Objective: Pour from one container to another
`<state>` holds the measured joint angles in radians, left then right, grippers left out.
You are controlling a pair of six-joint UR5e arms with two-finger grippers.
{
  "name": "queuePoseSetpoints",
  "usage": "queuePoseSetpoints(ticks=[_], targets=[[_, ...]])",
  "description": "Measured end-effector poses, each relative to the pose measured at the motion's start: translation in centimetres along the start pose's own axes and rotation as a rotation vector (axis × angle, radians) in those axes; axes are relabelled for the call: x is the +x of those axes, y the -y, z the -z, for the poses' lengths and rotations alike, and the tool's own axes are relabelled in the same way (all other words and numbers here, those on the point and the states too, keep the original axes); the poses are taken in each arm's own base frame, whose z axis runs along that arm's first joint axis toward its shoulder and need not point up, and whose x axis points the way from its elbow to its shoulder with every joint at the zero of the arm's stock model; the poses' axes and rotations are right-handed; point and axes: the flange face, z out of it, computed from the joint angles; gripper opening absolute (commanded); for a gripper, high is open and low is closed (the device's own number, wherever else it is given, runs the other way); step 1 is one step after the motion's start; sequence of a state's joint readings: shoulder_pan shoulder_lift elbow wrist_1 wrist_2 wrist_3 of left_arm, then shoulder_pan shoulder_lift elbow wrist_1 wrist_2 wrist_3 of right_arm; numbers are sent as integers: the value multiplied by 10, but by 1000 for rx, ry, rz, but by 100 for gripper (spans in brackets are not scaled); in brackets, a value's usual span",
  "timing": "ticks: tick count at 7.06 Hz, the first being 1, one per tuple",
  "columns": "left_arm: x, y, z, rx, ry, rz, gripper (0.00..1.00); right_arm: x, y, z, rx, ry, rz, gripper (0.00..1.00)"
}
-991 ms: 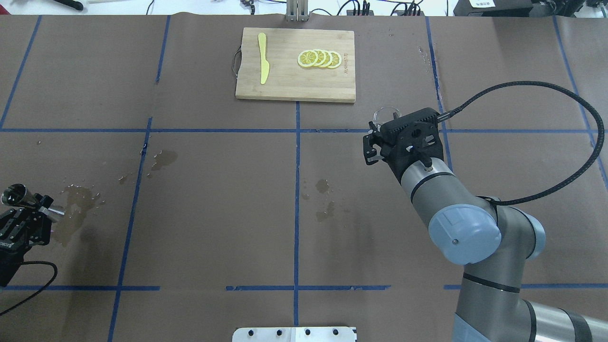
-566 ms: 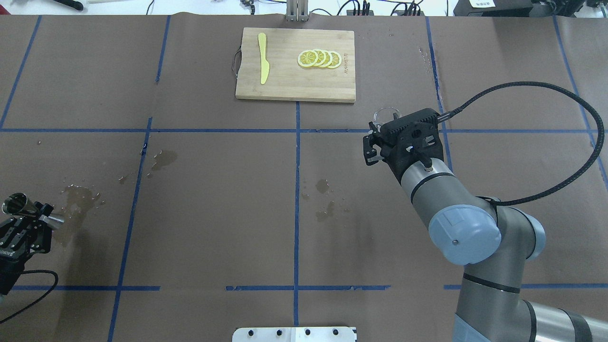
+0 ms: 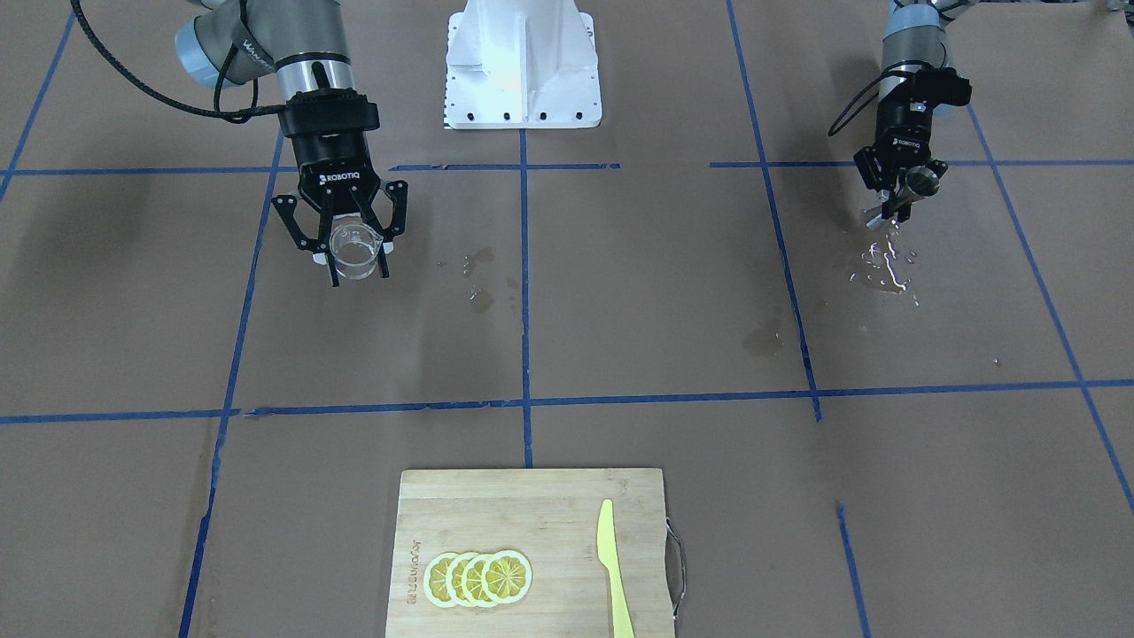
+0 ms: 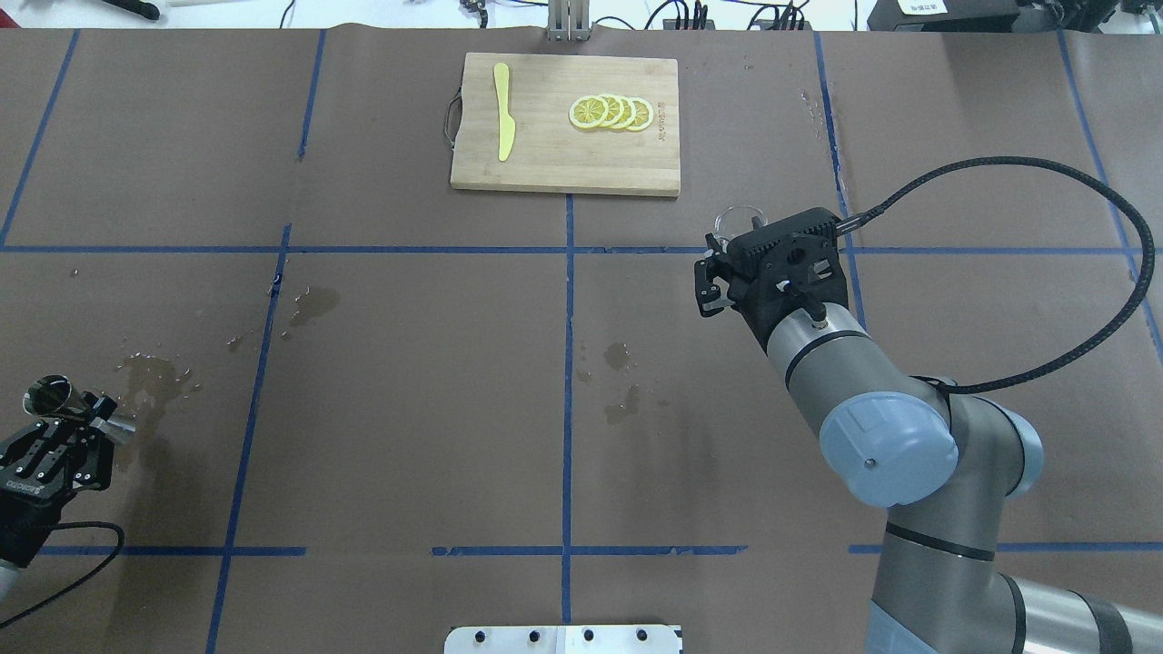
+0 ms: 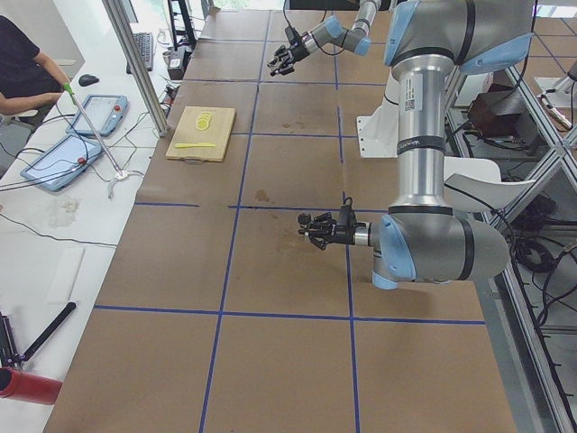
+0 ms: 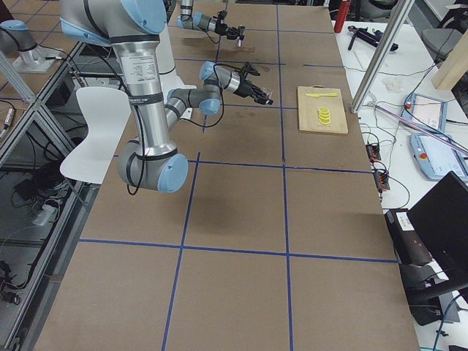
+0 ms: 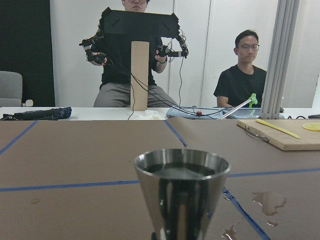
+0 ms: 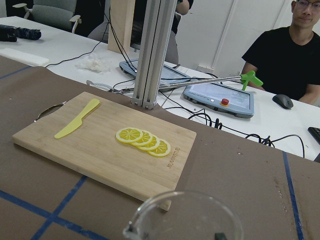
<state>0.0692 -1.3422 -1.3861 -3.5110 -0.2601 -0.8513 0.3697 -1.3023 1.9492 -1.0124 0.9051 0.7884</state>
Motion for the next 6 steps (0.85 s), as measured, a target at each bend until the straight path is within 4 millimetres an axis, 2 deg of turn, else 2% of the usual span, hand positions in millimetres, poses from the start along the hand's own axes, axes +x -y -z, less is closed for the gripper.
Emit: queuePoseSetpoints(ticks=[6], targets=[[-2,2,-11,-18,-2,-27,0,0,-1,0,-2,0,2,0]])
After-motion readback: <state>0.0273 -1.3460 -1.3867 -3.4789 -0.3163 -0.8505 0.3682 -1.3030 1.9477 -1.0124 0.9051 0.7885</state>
